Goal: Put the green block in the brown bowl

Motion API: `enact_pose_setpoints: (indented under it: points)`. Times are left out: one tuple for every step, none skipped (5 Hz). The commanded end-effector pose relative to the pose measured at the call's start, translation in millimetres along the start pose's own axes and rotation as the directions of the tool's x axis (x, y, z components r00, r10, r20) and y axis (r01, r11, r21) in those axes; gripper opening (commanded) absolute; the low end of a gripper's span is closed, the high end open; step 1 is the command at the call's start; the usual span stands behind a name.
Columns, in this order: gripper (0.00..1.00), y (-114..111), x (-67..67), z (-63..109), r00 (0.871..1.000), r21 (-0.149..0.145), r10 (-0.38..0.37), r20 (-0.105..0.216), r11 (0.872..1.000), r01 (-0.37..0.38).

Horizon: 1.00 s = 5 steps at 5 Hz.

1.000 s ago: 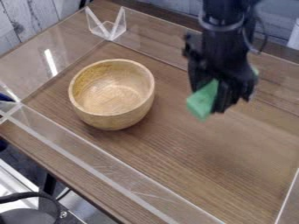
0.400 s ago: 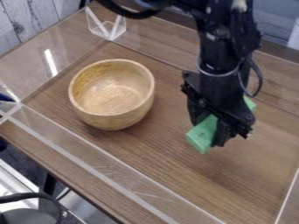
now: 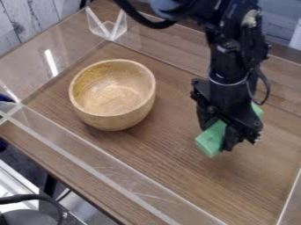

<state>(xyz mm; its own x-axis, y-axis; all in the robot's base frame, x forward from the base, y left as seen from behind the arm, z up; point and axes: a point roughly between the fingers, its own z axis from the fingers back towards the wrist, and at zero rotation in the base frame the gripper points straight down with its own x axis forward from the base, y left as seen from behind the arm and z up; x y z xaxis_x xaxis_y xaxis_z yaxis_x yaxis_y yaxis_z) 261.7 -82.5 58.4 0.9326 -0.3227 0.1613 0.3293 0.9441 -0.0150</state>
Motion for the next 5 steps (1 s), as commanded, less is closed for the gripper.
enact_pose_setpoints:
  points:
    - [0.00,1,15.8,15.7,0.998,0.007,-0.001,0.070,1.000,0.000]
    - [0.00,2,16.7,20.3,0.997,0.010,0.002,0.082,1.000,-0.003]
    - [0.00,4,17.5,24.3,0.996,0.012,0.005,0.093,1.000,-0.006]
    - [0.00,11,15.7,36.3,0.994,0.018,0.019,0.105,1.000,-0.021]
    - [0.00,29,8.4,56.5,0.991,0.044,0.064,0.120,0.997,-0.069]
